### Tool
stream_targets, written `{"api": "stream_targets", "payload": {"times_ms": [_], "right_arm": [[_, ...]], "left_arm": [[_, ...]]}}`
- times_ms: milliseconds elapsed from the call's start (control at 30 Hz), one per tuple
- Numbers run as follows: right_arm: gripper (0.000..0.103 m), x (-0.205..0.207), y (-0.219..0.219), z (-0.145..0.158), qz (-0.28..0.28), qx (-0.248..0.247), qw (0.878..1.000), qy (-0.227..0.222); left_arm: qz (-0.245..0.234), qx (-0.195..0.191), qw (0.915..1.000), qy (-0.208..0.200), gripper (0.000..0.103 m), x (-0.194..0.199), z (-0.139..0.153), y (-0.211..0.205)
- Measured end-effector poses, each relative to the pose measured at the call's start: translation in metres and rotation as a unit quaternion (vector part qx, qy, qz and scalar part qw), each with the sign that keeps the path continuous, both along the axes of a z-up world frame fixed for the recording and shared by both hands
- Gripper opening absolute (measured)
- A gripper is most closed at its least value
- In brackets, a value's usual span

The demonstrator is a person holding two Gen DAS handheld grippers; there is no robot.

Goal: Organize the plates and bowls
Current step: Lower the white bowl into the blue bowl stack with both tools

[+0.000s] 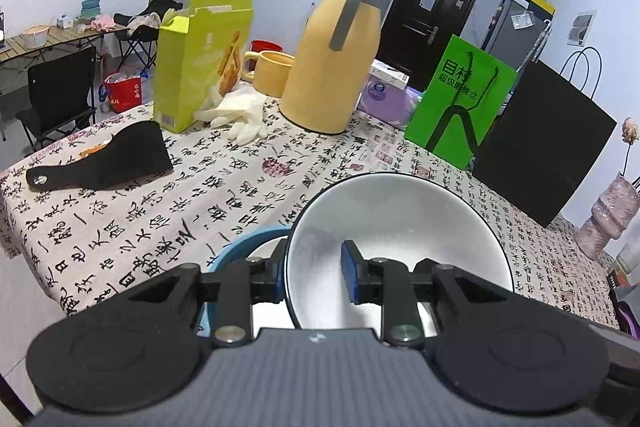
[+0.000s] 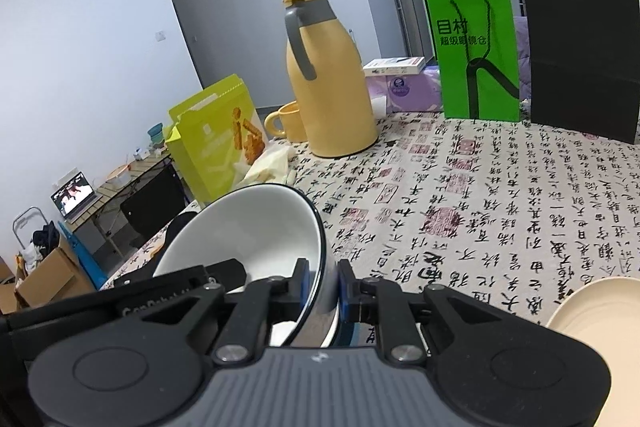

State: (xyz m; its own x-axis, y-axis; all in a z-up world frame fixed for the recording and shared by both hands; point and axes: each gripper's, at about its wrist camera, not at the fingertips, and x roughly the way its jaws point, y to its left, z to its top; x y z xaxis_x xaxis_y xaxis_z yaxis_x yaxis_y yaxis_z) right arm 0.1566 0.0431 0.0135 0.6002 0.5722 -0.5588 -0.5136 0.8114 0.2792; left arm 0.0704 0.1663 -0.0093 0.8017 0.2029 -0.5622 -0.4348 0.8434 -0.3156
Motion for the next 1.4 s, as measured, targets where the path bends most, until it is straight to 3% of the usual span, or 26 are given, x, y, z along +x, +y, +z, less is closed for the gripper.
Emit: {"api": "stream_targets", "payload": {"times_ms": [800, 1400], "right_arm": [[0.015, -0.001, 0.037, -0.024, 0.025, -0.047, 0.999, -0.003], [0.015, 0.001, 0.04, -0.03, 0.032, -0.053, 0.998, -0.028]], "left_arm": [[0.013, -0.03, 0.9992, 0.023, 0.026, -0.004, -0.032, 0.031], [0.011, -0.016, 0.9997, 0.015, 0.025, 0.0, -0.033, 0.031]]}}
